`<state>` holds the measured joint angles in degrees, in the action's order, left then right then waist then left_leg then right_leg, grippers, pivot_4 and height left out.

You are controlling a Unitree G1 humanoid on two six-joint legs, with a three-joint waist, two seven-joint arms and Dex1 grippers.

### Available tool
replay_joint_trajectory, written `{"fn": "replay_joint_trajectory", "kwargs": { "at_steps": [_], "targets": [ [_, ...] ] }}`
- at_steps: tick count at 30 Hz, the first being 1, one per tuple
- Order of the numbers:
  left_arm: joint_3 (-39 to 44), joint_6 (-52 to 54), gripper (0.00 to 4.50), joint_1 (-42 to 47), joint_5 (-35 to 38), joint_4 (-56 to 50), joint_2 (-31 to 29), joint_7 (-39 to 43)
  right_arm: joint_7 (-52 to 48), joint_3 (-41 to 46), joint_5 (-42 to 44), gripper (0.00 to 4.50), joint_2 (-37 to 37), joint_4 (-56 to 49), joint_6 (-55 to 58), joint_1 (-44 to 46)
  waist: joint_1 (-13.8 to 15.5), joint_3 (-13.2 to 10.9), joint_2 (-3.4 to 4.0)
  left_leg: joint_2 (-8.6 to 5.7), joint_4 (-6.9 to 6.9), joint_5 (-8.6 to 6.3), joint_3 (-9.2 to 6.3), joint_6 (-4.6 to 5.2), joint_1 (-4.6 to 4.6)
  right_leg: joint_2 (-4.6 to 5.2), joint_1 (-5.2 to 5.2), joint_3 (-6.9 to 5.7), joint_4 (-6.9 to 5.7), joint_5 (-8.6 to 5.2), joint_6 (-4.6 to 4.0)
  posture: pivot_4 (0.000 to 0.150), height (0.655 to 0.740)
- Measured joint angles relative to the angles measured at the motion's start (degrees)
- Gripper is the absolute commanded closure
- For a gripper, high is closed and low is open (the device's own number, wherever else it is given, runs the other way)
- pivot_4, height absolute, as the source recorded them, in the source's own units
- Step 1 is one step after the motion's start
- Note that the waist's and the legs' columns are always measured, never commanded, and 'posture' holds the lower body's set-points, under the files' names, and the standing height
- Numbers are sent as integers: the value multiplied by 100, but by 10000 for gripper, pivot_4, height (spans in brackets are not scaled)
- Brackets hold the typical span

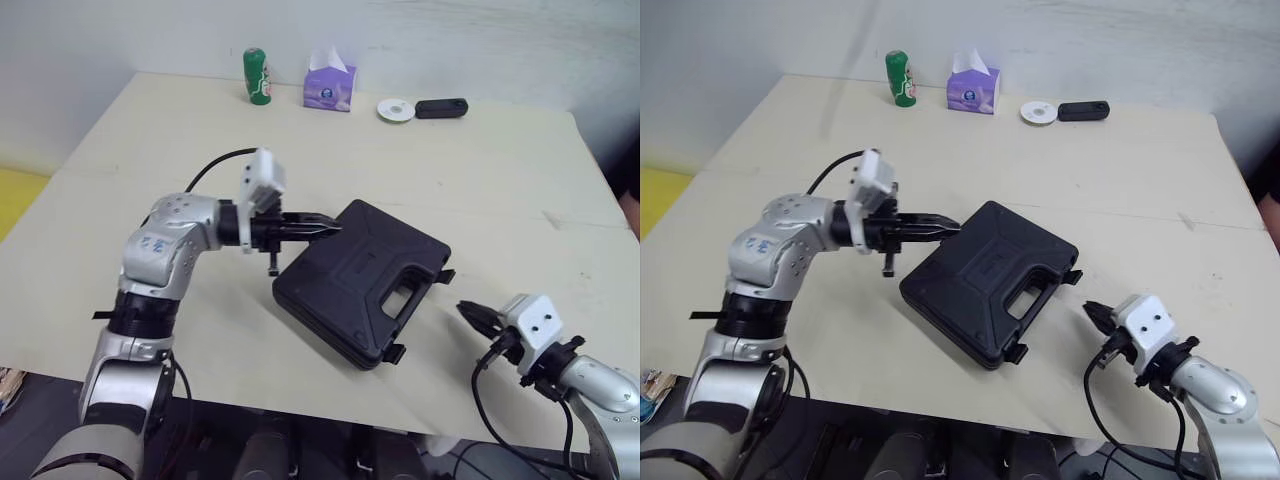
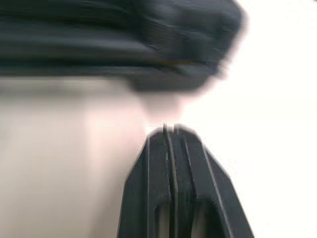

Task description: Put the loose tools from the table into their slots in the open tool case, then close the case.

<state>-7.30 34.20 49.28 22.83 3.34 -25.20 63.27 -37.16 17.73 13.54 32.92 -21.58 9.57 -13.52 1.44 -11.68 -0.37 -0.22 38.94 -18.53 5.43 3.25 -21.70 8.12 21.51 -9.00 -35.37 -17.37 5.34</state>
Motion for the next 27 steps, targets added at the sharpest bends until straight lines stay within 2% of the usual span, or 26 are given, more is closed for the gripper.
{"fn": "replay_joint_trajectory", "kwargs": {
  "at_steps": [5,9,18,27],
  "targets": [
    [-813,-88,44440,553,-591,448,933,-499,72,101,168,45000,-109,135,-3,27,10,0,0,2,1,1,2,1,0,-34,0,6,3,0,0,1500,7400],
    [-1274,-350,44440,814,-1309,1285,1739,-1412,135,90,213,45000,-194,158,28,53,-3,0,1,9,0,1,4,1,-1,-35,0,7,10,0,0,1500,7400],
    [-1443,-818,44440,1173,-1806,2436,2509,-1962,372,-331,91,45000,-429,158,60,126,11,1,2,31,-1,5,-1,-11,-9,-29,4,7,30,-2,-4,1500,7400],
    [-1515,-1437,44440,1302,-2120,3391,2700,-1886,516,-546,-53,45000,-457,134,61,102,8,7,5,30,4,5,-7,-10,-13,-28,2,0,36,-2,-3,1500,7400]
  ]
}}
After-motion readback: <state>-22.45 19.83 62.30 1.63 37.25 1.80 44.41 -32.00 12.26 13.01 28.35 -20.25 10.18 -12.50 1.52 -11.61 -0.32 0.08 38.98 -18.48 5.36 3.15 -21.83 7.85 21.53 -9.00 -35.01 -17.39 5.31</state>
